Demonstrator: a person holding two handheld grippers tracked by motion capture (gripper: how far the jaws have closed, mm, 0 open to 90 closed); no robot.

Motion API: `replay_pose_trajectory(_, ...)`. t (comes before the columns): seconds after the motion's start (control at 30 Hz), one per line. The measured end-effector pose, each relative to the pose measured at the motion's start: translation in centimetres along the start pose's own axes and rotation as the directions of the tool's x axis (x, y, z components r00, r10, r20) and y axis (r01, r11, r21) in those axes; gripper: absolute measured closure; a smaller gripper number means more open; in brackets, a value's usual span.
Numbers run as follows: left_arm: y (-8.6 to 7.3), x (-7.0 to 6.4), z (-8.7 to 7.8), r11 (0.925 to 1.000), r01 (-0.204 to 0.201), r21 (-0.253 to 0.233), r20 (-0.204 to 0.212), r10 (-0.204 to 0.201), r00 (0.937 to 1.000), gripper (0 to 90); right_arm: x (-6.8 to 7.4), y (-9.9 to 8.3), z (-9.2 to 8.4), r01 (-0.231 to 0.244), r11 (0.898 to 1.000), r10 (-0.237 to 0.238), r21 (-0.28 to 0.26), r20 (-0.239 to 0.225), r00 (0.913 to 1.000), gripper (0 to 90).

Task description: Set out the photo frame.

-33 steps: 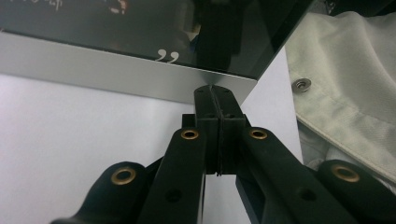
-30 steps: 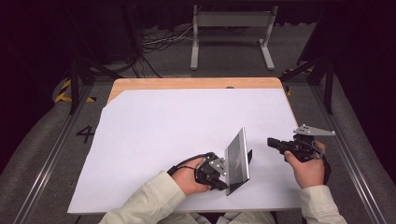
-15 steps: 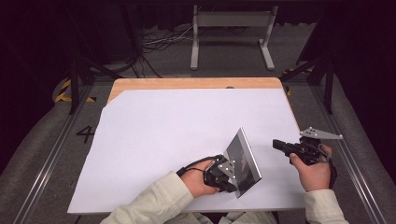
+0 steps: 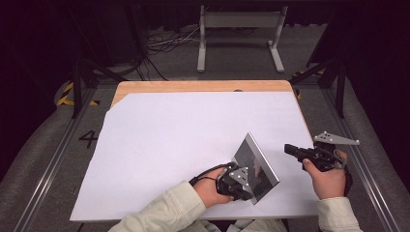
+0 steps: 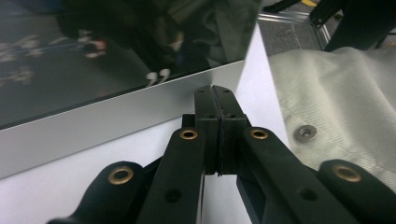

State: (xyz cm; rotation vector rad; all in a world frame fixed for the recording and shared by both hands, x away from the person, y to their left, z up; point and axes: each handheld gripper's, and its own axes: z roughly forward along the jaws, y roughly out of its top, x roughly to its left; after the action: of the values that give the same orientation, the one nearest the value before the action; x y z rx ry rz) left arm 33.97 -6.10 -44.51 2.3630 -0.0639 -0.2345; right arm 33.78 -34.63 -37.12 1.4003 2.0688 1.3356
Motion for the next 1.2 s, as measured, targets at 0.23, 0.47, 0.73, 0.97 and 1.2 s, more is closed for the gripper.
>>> replay_pose_trajectory(0.23, -0.2, 0.3, -0.9, 0.9998, 0.018, -0.013, -0.011, -0.018, 0.9998, 88.0, 0.0, 0.1, -0.1, 0.007, 1.0, -0.007, 0.005, -0.001, 1.0, 89.8)
replay_pose_trajectory(0.47, -1.1, 0.6, -2.9, 0.9974, 0.064, -0.035, -0.037, -0.065, 0.9972, 85.0, 0.0, 0.4, 0.0, 0.021, 1.0, -0.021, 0.002, -0.003, 0.9998, 85.6)
replay_pose_trajectory(0.73, -2.3, 1.4, -5.6, 0.9881, 0.133, -0.078, -0.084, -0.139, 0.9866, 79.8, 0.0, 0.9, -0.1, 0.021, 1.0, -0.021, 0.013, -0.035, 0.9992, 83.8)
replay_pose_trajectory(0.97, -3.1, 1.9, -7.6, 0.9818, 0.162, -0.099, -0.114, -0.173, 0.9783, 77.3, 0.4, 1.3, -0.7, 0.007, 1.0, -0.005, 0.025, -0.066, 0.9978, 84.6)
replay_pose_trajectory(1.2, -3.9, 2.4, -8.9, 0.9753, 0.191, -0.112, -0.137, -0.205, 0.9692, 75.8, 1.0, 1.8, -1.0, 0.017, 0.998, -0.013, 0.053, -0.073, 0.9973, 83.2)
